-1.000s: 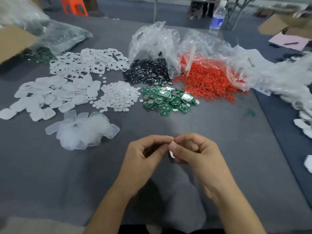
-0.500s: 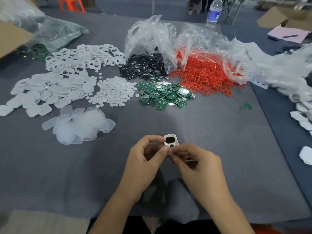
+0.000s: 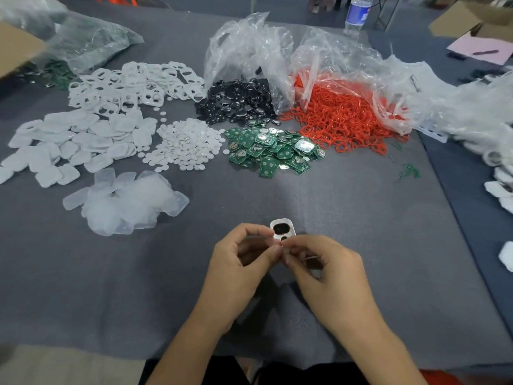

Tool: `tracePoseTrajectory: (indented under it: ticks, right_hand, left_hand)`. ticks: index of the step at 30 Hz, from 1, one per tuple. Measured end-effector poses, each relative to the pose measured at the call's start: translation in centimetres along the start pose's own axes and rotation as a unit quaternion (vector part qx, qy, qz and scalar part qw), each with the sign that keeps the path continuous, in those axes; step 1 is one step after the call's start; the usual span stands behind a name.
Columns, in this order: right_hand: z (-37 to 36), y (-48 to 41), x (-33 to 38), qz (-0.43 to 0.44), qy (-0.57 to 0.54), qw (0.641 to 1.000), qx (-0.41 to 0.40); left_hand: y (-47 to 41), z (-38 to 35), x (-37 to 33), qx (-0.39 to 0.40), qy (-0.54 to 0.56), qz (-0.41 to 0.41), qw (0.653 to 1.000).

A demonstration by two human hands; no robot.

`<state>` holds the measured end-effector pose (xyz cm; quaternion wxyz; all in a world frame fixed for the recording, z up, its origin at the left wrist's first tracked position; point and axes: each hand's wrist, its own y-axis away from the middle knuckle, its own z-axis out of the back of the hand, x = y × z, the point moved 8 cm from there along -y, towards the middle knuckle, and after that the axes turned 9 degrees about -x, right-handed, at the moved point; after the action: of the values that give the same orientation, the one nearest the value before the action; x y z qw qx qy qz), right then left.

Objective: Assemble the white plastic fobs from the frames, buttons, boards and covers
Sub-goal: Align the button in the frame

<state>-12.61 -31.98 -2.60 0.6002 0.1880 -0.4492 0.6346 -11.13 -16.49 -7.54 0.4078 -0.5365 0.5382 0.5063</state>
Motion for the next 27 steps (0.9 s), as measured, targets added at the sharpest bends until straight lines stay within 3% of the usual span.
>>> tracePoseTrajectory:
  ticks: [3,5,9,12,20,27]
  right_hand:
    - [0.2,-0.6,-1.0,-0.032,-0.013,0.999,0.004]
    - [0.6,-1.5,-1.6,-0.034,0.004,0.999,0.005]
    - [0.4,-3.5,-2.4,-0.039,0.065,0.996,0.048]
    - [-0.6,-4.3,-2.8,-0.052,0.061,0.992,0.093]
    - [-2.1,-5.1,-4.4,-0.14,0.024,0.971,0.192]
    - [-2.2,-5.2,-4.1,-0.112,0.027,0.967,0.227]
  left_hand:
    - [-0.1,0.5,-1.1,-0.031,-0.12,-0.081,0.989]
    - [-0.3,0.6,-2.1,-0.051,-0.262,-0.16,0.95]
    - [-1.2,-1.2,-1.9,0.018,-0.393,-0.201,0.897]
    - [-1.9,-1.7,-1.4,0.024,-0.416,-0.198,0.887]
    - [-2.4,-1.4,-1.0,0.011,-0.394,-0.188,0.899]
    - [-2.5,-1.1,-0.8,0.007,-0.398,-0.184,0.899]
